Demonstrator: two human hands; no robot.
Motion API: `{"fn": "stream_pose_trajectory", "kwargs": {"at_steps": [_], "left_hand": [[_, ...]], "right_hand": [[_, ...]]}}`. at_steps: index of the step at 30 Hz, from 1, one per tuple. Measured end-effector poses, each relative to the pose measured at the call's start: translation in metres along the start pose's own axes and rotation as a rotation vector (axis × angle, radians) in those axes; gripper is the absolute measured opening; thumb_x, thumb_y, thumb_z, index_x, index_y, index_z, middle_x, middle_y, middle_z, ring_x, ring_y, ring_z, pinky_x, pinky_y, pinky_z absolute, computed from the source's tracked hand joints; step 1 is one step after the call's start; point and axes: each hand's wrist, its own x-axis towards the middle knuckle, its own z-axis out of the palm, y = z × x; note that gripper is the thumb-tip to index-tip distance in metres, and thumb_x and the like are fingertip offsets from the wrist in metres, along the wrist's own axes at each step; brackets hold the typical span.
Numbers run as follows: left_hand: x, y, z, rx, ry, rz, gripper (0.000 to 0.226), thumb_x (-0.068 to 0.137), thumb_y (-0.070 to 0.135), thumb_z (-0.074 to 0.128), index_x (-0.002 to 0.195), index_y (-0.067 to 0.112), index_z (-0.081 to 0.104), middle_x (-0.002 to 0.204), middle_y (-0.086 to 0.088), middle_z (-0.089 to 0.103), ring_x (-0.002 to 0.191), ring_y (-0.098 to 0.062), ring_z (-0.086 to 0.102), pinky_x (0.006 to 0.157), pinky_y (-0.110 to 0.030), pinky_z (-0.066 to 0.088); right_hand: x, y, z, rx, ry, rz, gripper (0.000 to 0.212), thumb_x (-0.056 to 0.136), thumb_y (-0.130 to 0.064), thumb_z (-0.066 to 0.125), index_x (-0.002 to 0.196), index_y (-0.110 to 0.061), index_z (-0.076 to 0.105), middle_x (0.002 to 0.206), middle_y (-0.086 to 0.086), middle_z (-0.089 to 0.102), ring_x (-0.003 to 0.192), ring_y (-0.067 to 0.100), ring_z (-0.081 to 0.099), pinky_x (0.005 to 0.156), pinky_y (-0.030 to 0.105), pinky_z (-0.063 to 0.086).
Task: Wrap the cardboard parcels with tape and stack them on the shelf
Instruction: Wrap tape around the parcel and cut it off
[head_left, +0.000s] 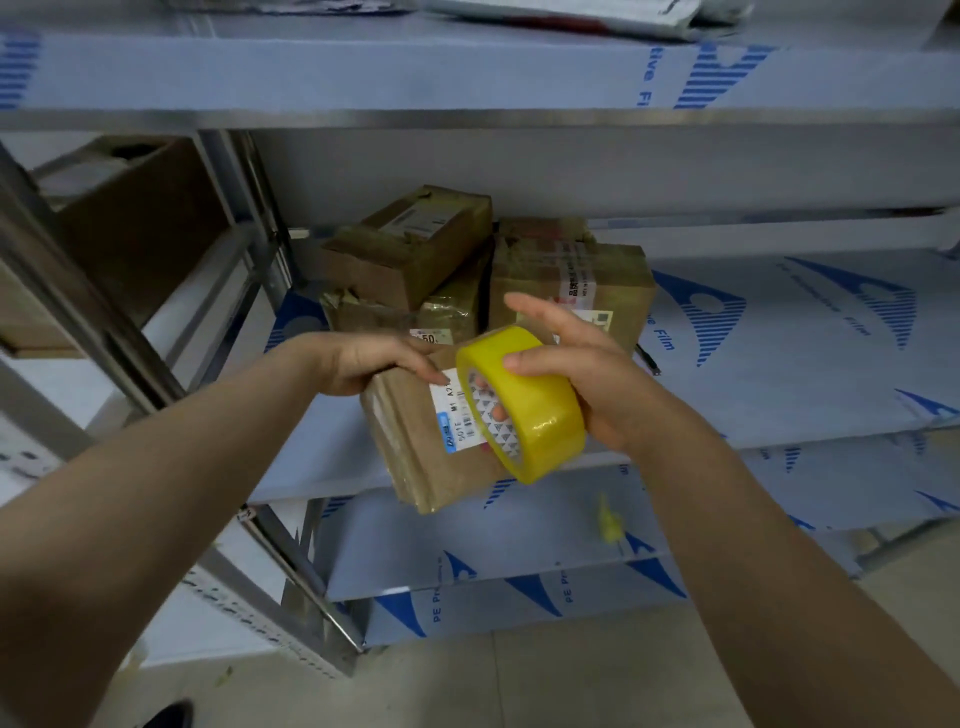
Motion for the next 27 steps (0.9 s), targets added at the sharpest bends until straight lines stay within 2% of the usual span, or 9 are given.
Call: {"fn": "stream_pose_trajectory", "kwargs": {"at_steps": [4,7,10,13,16,18,20,22,27], "left_hand": [[0.007,-0.012,-0.002,0.127,0.485,0.031,0.034,0.077,0.033,0.075,0.106,0.016,0.069,0.105,-0.006,0.070,0.097,-0.020,0.066,0.086,-0.032,0.052],[0.019,-0.019,0.013,0.393,0.766,0.099,0.032,0.097,0.034,0.051,0.118,0.016,0.065,0.116,-0.009,0.065,0.106,-0.025,0.059,0.092,-0.038,0.048],[0.035,-0.028,0.023,0.366,0.838,0.026,0.039,0.100,0.039,0.040,0.121,0.014,0.061,0.122,-0.015,0.061,0.114,-0.033,0.053,0.097,-0.045,0.043],[0.050,-0.029,0.022,0.317,0.937,-0.052,0.038,0.099,0.040,0.040,0.124,0.019,0.060,0.130,-0.014,0.054,0.126,-0.035,0.040,0.106,-0.050,0.033],[0.057,-0.029,0.023,0.288,0.980,-0.046,0.035,0.098,0.039,0.042,0.124,0.025,0.062,0.129,-0.013,0.055,0.126,-0.034,0.040,0.105,-0.048,0.036],[0.058,-0.031,0.022,0.263,0.985,0.019,0.033,0.098,0.034,0.045,0.122,0.022,0.064,0.125,-0.014,0.060,0.120,-0.034,0.047,0.100,-0.045,0.041],[0.059,-0.030,0.020,0.241,0.995,0.051,0.032,0.097,0.030,0.047,0.121,0.019,0.065,0.121,-0.015,0.062,0.118,-0.036,0.049,0.097,-0.044,0.043],[0.061,-0.030,0.019,0.237,1.005,0.045,0.032,0.097,0.029,0.048,0.121,0.018,0.065,0.121,-0.016,0.061,0.119,-0.036,0.047,0.097,-0.044,0.043],[0.064,-0.034,0.021,0.195,0.997,0.038,0.035,0.097,0.033,0.047,0.127,0.022,0.061,0.125,-0.013,0.060,0.127,-0.032,0.042,0.103,-0.045,0.041]], "right_hand": [[0.040,0.000,0.020,-0.120,0.164,-0.020,0.053,0.085,-0.019,0.069,0.135,-0.020,0.050,0.121,0.005,0.058,0.067,0.009,0.071,0.058,0.027,0.058],[0.062,-0.002,0.035,-0.114,0.191,-0.001,0.056,0.087,-0.025,0.068,0.136,-0.010,0.045,0.105,0.008,0.064,0.058,0.014,0.070,0.055,0.030,0.059],[0.074,0.000,0.038,-0.271,0.281,0.050,0.056,0.083,-0.040,0.070,0.126,-0.009,0.054,0.107,0.009,0.067,0.085,0.019,0.070,0.078,0.036,0.059],[0.072,0.006,0.034,-0.341,0.341,0.157,0.041,0.081,-0.061,0.061,0.088,-0.021,0.059,0.110,0.006,0.065,0.101,0.025,0.062,0.095,0.044,0.049],[0.066,0.010,0.033,-0.296,0.339,0.168,0.039,0.081,-0.058,0.063,0.081,-0.019,0.062,0.098,0.005,0.072,0.087,0.019,0.068,0.084,0.033,0.055],[0.056,0.007,0.036,-0.224,0.326,0.133,0.038,0.084,-0.048,0.066,0.066,-0.015,0.066,0.063,0.000,0.072,0.055,0.010,0.068,0.051,0.019,0.053],[0.041,0.003,0.037,-0.182,0.328,0.100,0.043,0.086,-0.038,0.067,0.051,-0.013,0.063,0.043,-0.003,0.063,0.037,0.007,0.060,0.034,0.014,0.041],[0.019,0.006,0.036,-0.230,0.322,0.092,0.033,0.084,-0.036,0.067,0.060,-0.014,0.062,0.044,-0.003,0.063,0.038,0.007,0.061,0.034,0.015,0.042],[-0.047,0.037,0.018,-0.279,0.263,0.123,0.023,0.082,-0.041,0.069,0.064,-0.026,0.073,0.072,0.004,0.074,0.066,0.019,0.072,0.061,0.030,0.057]]}}
